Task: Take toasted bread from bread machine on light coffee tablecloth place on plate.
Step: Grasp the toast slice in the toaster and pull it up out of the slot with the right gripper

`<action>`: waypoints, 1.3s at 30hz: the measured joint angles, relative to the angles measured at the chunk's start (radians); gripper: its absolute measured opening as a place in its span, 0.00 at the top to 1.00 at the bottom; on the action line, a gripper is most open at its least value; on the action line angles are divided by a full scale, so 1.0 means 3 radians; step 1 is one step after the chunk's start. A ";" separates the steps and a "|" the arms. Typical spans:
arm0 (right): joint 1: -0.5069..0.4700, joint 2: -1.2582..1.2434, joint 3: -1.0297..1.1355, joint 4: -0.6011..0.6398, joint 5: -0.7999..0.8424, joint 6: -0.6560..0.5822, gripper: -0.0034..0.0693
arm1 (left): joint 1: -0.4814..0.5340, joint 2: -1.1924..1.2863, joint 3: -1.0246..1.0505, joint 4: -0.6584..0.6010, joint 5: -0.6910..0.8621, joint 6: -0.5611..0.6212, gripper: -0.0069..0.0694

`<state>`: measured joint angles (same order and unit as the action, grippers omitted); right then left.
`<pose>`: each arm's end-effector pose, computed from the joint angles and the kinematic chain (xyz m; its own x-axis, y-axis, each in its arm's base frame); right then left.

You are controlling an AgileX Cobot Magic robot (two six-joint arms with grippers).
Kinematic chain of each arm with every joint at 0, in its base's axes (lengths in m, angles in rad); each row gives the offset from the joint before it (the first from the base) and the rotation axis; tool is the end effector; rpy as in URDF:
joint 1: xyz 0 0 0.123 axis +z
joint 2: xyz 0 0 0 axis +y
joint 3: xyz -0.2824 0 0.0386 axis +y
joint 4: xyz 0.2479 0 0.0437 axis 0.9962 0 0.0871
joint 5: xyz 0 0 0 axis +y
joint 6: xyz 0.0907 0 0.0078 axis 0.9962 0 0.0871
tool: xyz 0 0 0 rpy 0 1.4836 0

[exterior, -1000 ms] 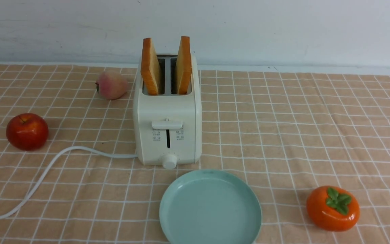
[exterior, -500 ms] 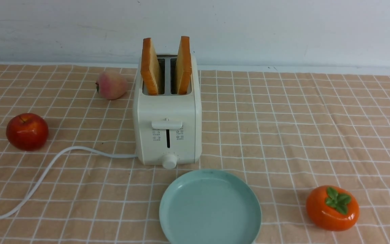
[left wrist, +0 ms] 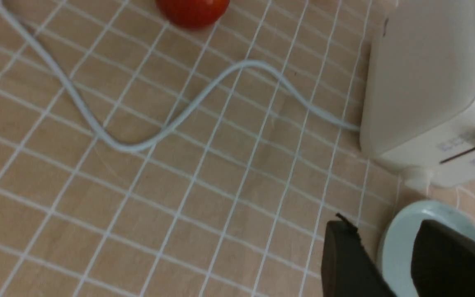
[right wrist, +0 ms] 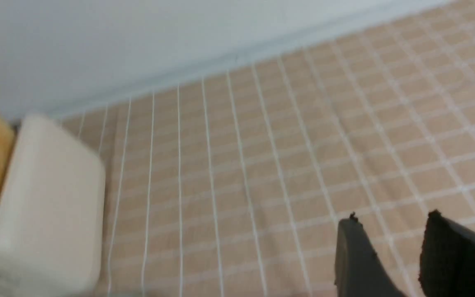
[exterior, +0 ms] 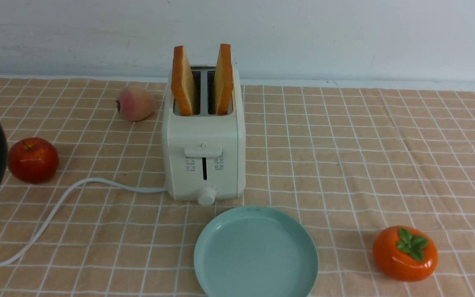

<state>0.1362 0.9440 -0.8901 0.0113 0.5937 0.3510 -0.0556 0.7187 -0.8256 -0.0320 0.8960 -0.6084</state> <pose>0.1907 0.0267 0.3561 -0.5425 0.2816 -0.7915 0.0537 0.9518 0.3018 0.1238 -0.0092 0.3490 -0.5652 -0.5571 -0.6084 -0.3185 0.8277 -0.4620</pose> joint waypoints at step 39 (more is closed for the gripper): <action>0.1327 0.4104 -0.4165 0.0445 0.0453 -0.0730 0.32 | -0.0529 0.0034 0.0170 -0.0483 0.0472 0.0599 0.60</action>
<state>0.5344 2.1753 -2.1395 0.1447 0.7295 0.1321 -0.2143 0.7290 -0.7745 -0.1771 1.0377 -0.4287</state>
